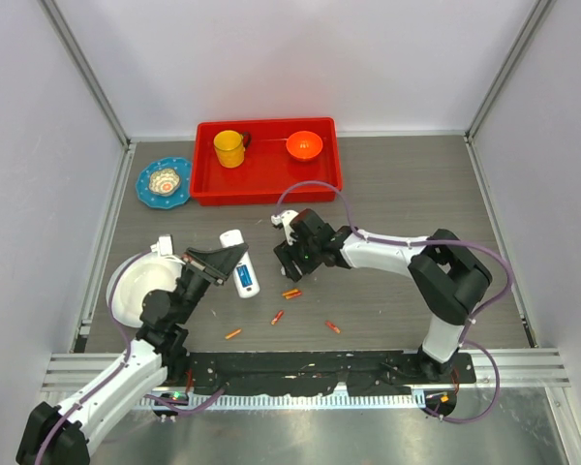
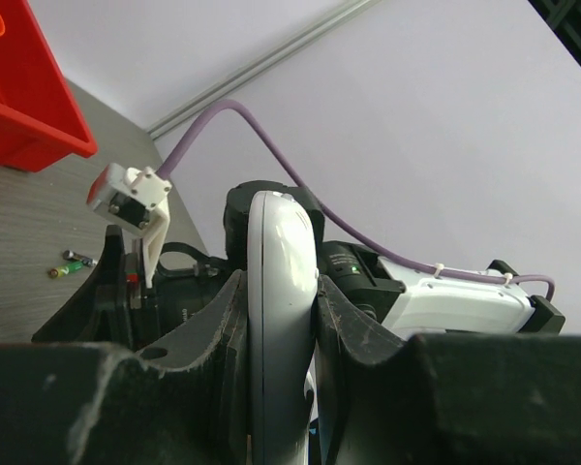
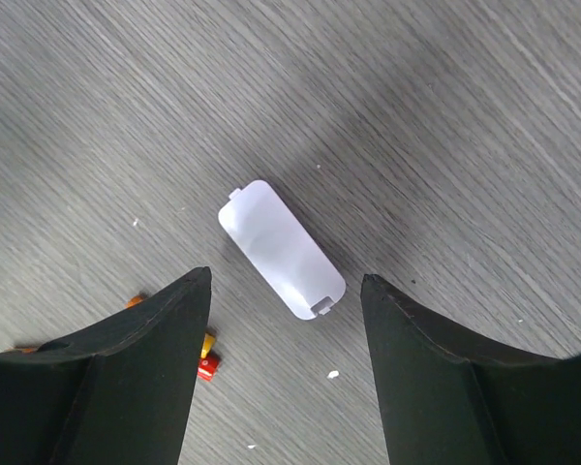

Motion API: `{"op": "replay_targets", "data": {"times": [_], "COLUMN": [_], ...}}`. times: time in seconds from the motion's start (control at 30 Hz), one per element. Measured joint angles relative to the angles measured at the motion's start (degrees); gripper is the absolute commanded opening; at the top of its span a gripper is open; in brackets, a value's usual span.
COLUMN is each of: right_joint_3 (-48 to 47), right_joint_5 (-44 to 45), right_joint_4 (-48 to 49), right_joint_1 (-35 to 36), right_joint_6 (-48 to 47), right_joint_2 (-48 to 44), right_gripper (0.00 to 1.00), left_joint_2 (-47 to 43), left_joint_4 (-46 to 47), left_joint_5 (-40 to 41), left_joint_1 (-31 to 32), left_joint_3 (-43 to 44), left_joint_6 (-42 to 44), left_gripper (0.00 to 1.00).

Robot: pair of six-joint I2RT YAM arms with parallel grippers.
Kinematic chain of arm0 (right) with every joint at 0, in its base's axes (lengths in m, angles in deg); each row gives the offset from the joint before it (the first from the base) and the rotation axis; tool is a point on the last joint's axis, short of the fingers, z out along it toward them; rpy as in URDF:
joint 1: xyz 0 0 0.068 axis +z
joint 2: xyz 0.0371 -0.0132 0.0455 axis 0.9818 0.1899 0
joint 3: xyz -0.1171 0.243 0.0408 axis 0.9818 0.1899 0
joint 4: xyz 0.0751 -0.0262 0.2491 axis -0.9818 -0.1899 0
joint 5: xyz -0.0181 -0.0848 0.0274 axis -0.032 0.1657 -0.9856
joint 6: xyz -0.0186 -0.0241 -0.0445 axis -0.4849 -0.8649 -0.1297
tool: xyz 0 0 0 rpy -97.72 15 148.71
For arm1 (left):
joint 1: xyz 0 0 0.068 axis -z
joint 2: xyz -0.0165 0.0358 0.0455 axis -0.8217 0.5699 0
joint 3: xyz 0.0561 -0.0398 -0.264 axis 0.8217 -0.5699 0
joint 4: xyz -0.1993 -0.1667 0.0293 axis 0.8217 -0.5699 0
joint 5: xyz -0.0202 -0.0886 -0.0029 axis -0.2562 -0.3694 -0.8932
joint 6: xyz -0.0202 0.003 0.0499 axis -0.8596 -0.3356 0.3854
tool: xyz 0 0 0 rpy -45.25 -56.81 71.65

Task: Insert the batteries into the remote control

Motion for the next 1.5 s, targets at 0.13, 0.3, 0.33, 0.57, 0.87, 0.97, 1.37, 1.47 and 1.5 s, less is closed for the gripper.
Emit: {"op": "replay_targets", "data": {"times": [0.13,0.3,0.33,0.57,0.87,0.97,1.37,1.47,1.5], "right_joint_3": [0.0,-0.3,-0.5,-1.2,-1.8,-1.9,-4.0,-5.4,-6.1], "right_joint_5": [0.8,1.5,1.7,3.9,8.2,9.5,14.1,14.0,13.9], "right_joint_4": [-0.1,-0.2,-0.2,-0.7,-2.1,-2.2,-6.4,-6.8,-6.9], "right_joint_1": [0.2,0.9,1.1,1.7,3.6,4.6,7.1,7.1,7.1], "right_joint_6": [-1.0,-1.9,-2.1,-2.1,3.2,4.9,6.3,3.9,2.8], "right_joint_2": [1.6,2.4,2.5,3.1,3.2,3.2,3.5,3.8,4.1], "right_gripper": [0.65,0.63,0.62,0.50,0.36,0.46,0.61,0.57,0.57], "left_joint_2": [-0.4,-0.6,-0.7,-1.0,-0.9,-0.8,-1.0,-1.6,-1.8], "left_joint_4": [0.0,-0.2,-0.4,-0.9,-0.9,-1.0,-1.2,-1.4,-1.5], "left_joint_5": [0.0,0.0,0.0,0.0,0.0,0.0,0.0,0.0,0.0], "left_joint_1": [0.0,0.0,0.0,0.0,0.0,0.0,0.0,0.0,0.0], "left_joint_3": [0.0,0.0,0.0,0.0,0.0,0.0,0.0,0.0,0.0], "left_joint_6": [0.0,0.0,0.0,0.0,-0.1,-0.2,-0.5,-0.8,-0.9], "left_gripper": [0.00,0.00,0.00,0.00,0.00,0.00,0.00,0.00,0.00]}}
